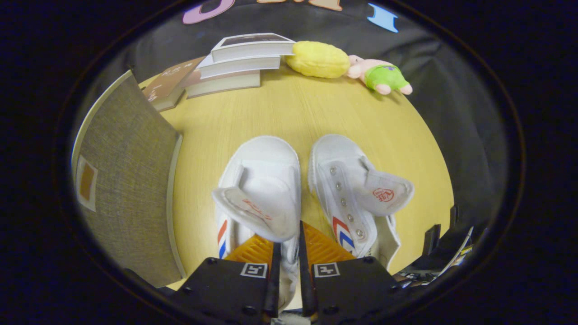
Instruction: Open the storage box then place both shoes into the box .Put the left shoe in first, then the right shoe, with the right side of both shoes facing outward in a uniform manner.
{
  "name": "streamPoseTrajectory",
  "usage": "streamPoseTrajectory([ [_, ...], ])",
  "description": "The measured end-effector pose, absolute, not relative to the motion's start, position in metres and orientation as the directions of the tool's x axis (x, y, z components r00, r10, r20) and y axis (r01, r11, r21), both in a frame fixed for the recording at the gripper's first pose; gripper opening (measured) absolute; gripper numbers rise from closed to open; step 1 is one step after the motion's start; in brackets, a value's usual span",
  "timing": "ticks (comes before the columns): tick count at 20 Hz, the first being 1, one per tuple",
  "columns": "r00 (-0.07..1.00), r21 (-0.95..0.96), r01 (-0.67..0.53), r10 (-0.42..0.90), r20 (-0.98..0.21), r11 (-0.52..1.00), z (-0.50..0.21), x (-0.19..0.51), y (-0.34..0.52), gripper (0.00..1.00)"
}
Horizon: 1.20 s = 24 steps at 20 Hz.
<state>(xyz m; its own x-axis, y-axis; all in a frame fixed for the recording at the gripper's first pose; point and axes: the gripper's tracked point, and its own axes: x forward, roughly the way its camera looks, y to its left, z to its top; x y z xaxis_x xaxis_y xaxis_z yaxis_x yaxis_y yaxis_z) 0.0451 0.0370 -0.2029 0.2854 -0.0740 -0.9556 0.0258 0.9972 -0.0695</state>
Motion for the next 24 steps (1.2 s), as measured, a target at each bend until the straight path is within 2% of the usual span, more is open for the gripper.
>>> streamPoseTrajectory([
  [2, 0.28, -0.052, 0.055, -0.065, -0.958, 0.997, -0.203, 0.046, 0.038, 0.22],
  [7, 0.362, 0.02, 0.131, -0.029, -0.932, 0.991, -0.195, 0.05, 0.041, 0.04],
  [12, 0.376, 0.012, 0.159, -0.049, -0.925, 0.987, -0.178, 0.046, 0.04, 0.03],
  [16, 0.386, -0.075, 0.116, -0.115, -0.915, 0.99, -0.148, 0.046, 0.037, 0.03],
  [20, 0.472, -0.079, 0.127, -0.131, -0.872, 0.989, -0.078, 0.06, 0.046, 0.03],
  [24, 0.605, -0.057, 0.119, -0.118, -0.787, 0.991, 0.014, 0.084, 0.079, 0.03],
])
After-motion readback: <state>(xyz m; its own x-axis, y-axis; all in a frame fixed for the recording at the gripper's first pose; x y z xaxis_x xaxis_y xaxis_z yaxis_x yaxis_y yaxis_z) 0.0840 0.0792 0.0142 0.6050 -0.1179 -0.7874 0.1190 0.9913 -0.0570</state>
